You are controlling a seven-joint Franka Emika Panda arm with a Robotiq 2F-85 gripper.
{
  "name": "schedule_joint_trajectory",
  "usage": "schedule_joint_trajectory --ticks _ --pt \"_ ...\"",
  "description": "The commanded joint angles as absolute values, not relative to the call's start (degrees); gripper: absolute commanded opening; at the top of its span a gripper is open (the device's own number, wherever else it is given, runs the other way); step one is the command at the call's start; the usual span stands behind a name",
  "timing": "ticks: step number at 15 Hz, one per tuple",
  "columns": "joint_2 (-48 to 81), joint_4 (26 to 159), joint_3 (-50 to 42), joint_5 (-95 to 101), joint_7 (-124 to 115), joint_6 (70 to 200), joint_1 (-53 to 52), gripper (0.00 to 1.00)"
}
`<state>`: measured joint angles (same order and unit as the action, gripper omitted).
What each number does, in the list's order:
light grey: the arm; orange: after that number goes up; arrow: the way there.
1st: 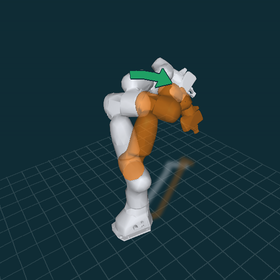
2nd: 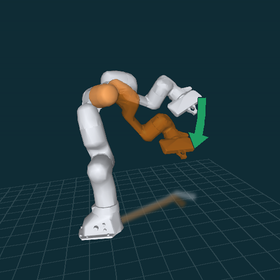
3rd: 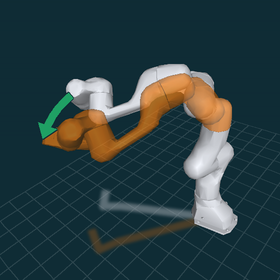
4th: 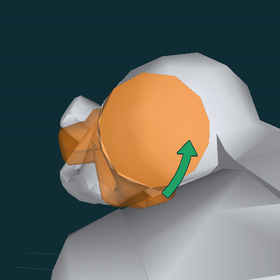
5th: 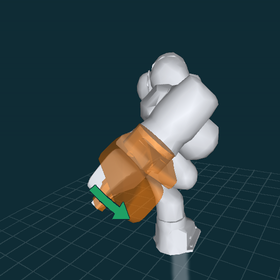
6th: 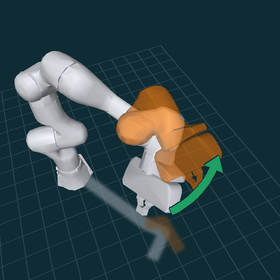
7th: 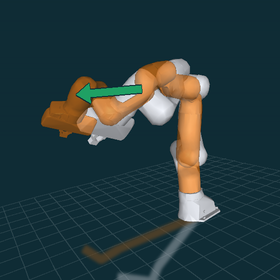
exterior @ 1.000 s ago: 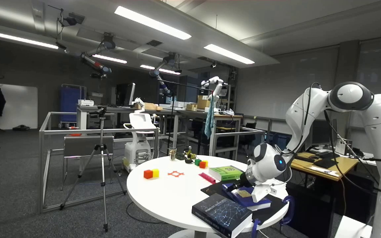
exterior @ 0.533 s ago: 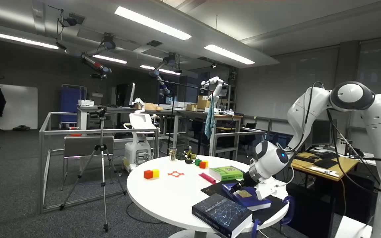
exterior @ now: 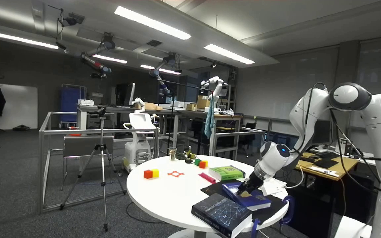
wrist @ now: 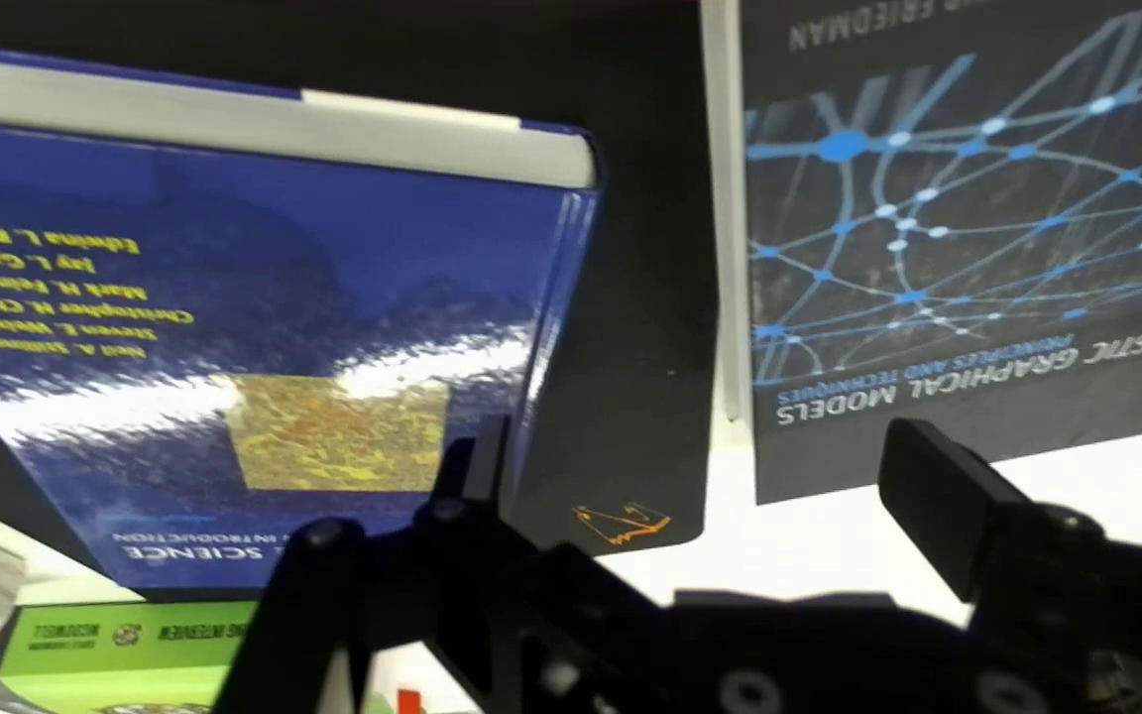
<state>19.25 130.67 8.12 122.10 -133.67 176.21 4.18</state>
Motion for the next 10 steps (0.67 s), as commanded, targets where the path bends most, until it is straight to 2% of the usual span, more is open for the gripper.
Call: schedule_joint_trajectory --ticks 1,5,10 --pt "17.2 135.7 2.2 111.3 -124.9 176.5 1.6 1.00" --pt "17.2 139.2 -0.2 96.6 -112.0 174.8 -0.2 1.00" --pt "15.6 140.3 3.0 81.4 -98.4 169.9 -1.7 1.00"
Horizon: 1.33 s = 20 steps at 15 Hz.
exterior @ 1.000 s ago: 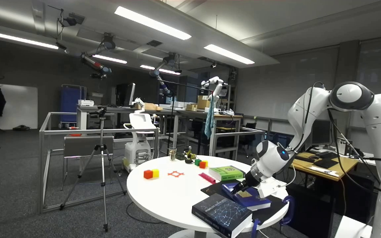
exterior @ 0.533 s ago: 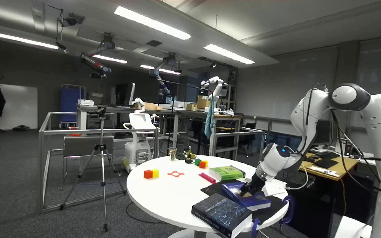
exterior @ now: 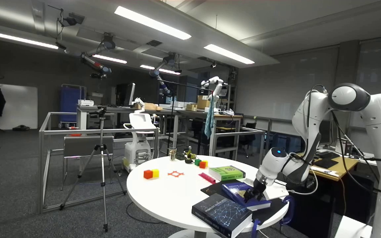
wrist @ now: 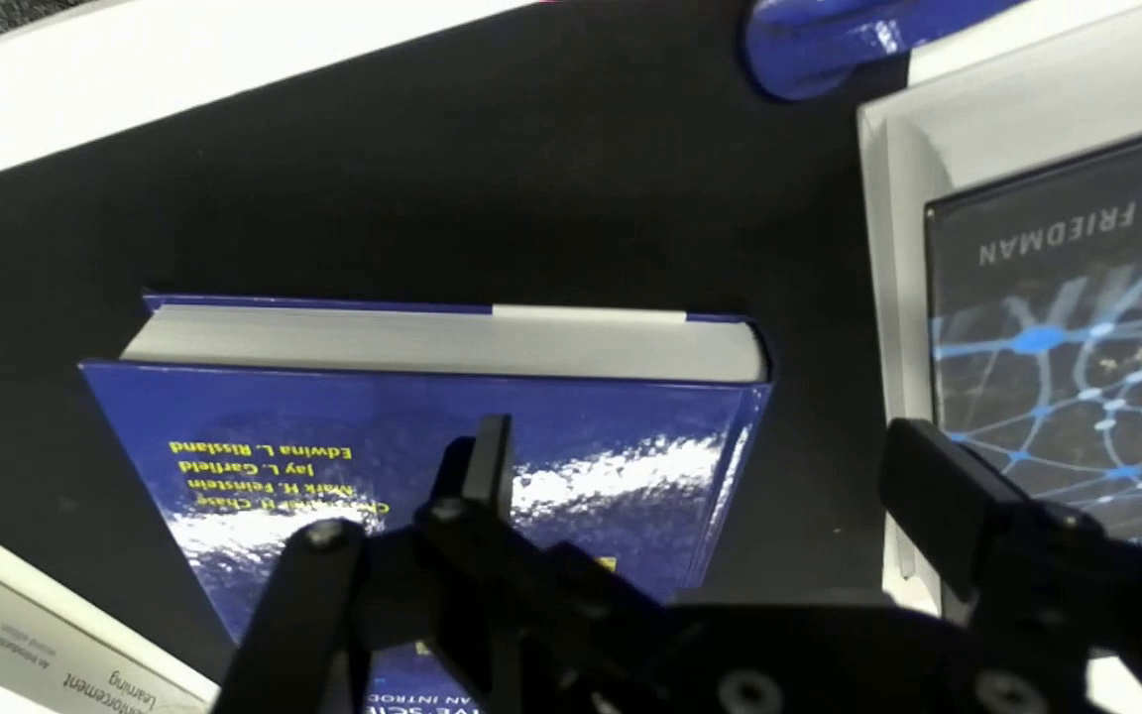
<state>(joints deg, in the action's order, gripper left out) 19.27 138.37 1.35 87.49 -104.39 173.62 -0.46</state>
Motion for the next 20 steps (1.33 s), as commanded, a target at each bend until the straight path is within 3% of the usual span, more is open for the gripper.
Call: schedule_joint_trajectory --ticks 1,20 --pt "19.1 138.4 1.9 85.1 -102.2 172.6 -0.9 1.00" --pt "16.8 137.7 3.2 81.3 -99.4 169.1 -2.1 1.00"
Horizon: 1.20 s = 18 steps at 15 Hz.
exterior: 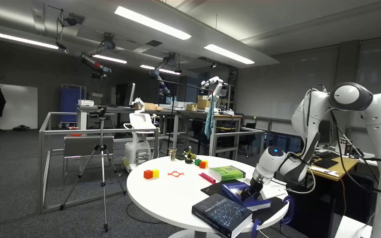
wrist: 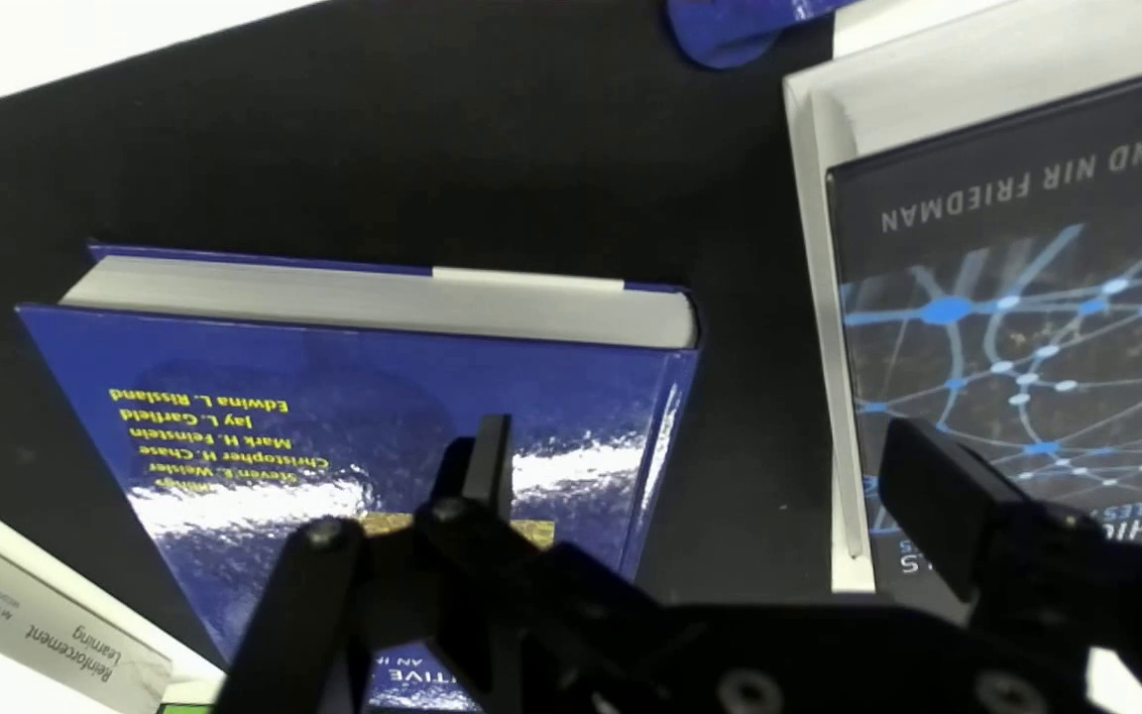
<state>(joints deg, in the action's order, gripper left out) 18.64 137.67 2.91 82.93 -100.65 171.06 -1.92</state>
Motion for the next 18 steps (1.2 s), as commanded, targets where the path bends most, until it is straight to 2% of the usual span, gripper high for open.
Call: schedule_joint_trajectory --ticks 1,10,18 --pt "16.7 137.7 3.3 80.2 -98.4 168.9 -1.9 1.00" --pt "19.7 135.3 5.5 58.1 -75.3 161.2 1.4 1.00" --pt "22.1 129.0 6.9 46.3 -63.3 154.7 1.3 1.00"
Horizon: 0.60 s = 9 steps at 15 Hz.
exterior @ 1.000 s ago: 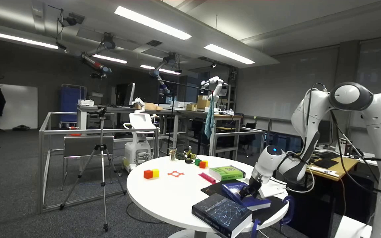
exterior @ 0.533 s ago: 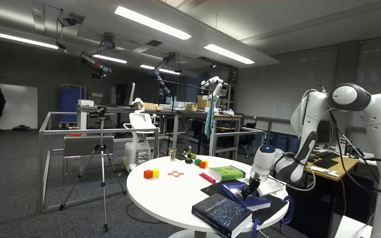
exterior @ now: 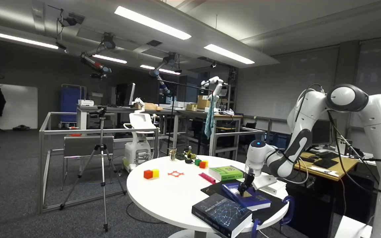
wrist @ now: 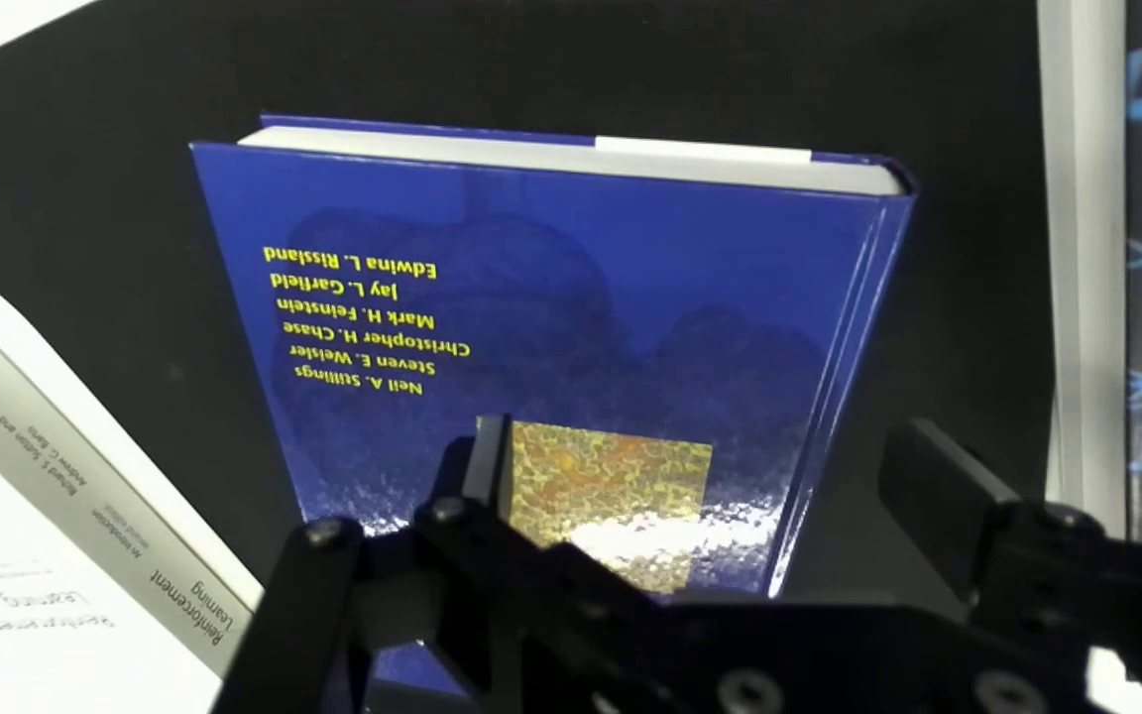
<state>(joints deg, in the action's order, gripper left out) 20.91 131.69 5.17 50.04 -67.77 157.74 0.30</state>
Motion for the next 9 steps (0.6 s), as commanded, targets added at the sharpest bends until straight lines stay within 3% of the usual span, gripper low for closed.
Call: schedule_joint_trajectory --ticks 1,9 --pt "22.5 128.4 7.1 45.3 -62.4 154.0 1.2 1.00" --pt "25.9 125.4 0.0 32.2 -51.5 152.6 -6.8 1.00"
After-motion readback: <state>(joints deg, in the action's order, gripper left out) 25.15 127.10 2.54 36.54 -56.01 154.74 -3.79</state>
